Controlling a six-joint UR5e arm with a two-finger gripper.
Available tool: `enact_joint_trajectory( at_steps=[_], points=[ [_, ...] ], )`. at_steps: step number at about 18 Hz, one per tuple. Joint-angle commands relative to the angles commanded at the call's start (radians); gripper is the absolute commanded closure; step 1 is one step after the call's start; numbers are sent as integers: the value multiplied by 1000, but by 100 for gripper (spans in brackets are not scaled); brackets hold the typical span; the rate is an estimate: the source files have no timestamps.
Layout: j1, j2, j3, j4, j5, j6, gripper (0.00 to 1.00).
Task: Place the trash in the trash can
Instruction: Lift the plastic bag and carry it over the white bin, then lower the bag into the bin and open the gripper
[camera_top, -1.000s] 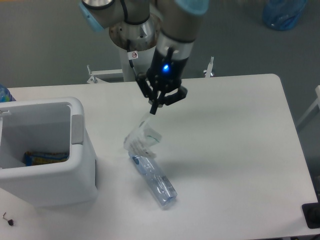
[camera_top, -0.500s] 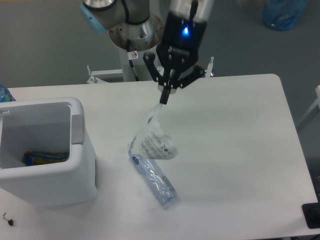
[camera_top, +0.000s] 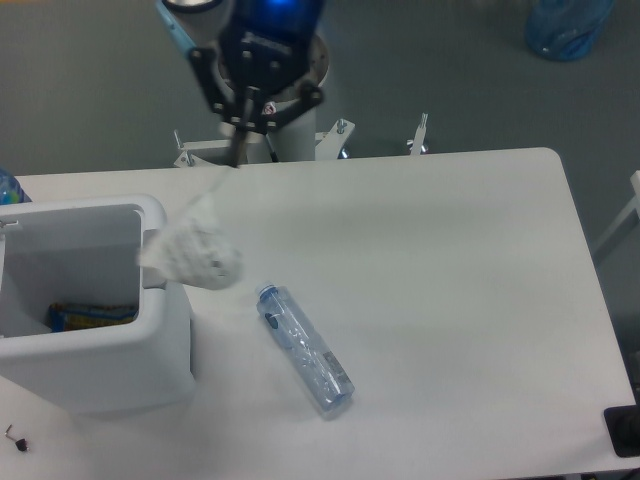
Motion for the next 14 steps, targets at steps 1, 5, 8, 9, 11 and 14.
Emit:
enact_joint_trajectory(
  at_steps=[1,5,8,9,11,14],
  points=[
    [-9,0,-2,0,0,-2,100],
    [-48,-6,-47,6,2,8,100],
    [-74,-14,-80,6,2,8,100],
    [-80,-20,-80,6,2,6,100],
    [-88,-28,-80,8,2,6,100],
    [-107,-57,-80,67,2,-1,100]
  ],
)
